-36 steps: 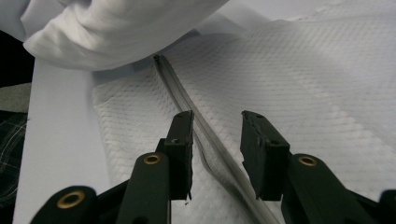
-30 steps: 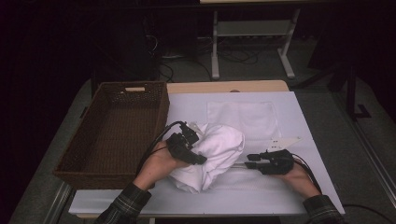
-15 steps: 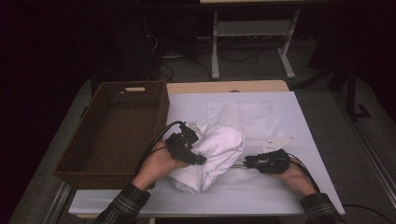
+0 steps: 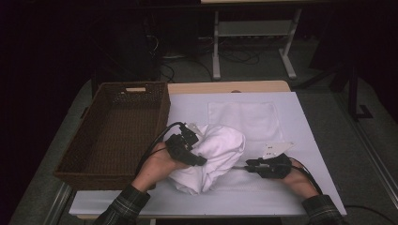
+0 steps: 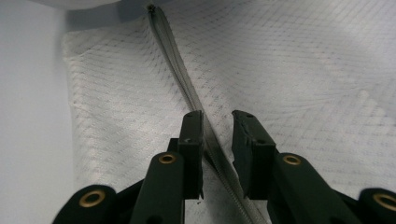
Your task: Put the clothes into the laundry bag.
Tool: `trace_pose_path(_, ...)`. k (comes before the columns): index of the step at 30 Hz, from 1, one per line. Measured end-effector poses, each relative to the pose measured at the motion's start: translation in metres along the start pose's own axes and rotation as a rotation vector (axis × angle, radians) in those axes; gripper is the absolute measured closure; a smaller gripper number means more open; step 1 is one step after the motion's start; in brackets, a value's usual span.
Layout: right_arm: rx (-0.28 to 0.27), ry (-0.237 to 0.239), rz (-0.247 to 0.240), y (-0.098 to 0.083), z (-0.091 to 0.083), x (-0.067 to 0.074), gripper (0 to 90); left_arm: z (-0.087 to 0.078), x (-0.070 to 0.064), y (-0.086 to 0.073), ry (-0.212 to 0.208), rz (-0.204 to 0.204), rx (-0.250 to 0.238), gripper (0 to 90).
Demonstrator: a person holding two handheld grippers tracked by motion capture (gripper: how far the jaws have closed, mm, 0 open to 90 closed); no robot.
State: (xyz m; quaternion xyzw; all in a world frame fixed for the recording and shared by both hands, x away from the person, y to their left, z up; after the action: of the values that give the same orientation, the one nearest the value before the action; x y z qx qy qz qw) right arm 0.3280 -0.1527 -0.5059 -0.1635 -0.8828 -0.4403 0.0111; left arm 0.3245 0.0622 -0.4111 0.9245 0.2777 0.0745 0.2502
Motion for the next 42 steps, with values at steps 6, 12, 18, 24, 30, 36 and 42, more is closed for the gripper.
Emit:
trace_pose_path(6, 0.024, -0.021, -0.018, -0.001, 0.007, 0.0, 77.1, 0.001, -0.001, -0.001, -0.003, -0.005, 0.005, 66.0)
trace_pose_path(12, 0.009, -0.035, 0.009, 0.001, 0.006, -0.004, 86.6, -0.001, 0.001, -0.001, -0.002, -0.005, 0.005, 66.0)
trace_pose_path(18, -0.063, -0.03, 0.066, 0.007, -0.002, -0.01, 86.8, 0.0, 0.0, -0.001, -0.004, -0.006, 0.009, 66.0)
trace_pose_path(24, -0.1, -0.059, 0.088, 0.018, -0.009, -0.017, 87.5, -0.001, 0.0, 0.001, -0.002, 0.001, 0.009, 66.0)
trace_pose_path(30, -0.134, -0.108, 0.107, 0.031, -0.013, -0.033, 88.3, -0.004, -0.001, 0.004, 0.001, 0.007, 0.005, 66.0)
trace_pose_path(36, -0.17, -0.145, 0.136, 0.04, -0.015, -0.053, 88.5, -0.005, -0.003, 0.004, -0.003, 0.014, 0.001, 66.0)
trace_pose_path(42, -0.216, -0.176, 0.157, 0.053, -0.018, -0.07, 88.6, -0.005, -0.008, 0.005, -0.011, 0.027, 0.001, 66.0)
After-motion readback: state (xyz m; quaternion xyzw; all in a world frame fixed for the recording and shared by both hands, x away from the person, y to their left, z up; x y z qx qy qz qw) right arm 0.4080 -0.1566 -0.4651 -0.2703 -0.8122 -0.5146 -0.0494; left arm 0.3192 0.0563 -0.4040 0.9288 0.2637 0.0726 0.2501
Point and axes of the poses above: each handheld gripper's, and its own axes: z roughly forward along the jaws, y roughly out of its top, x roughly to its left, the point moved 8 cm from there along z, roughly forward along the jaws, and after that the axes turned 11 degrees about y, right-handed, at the moved point
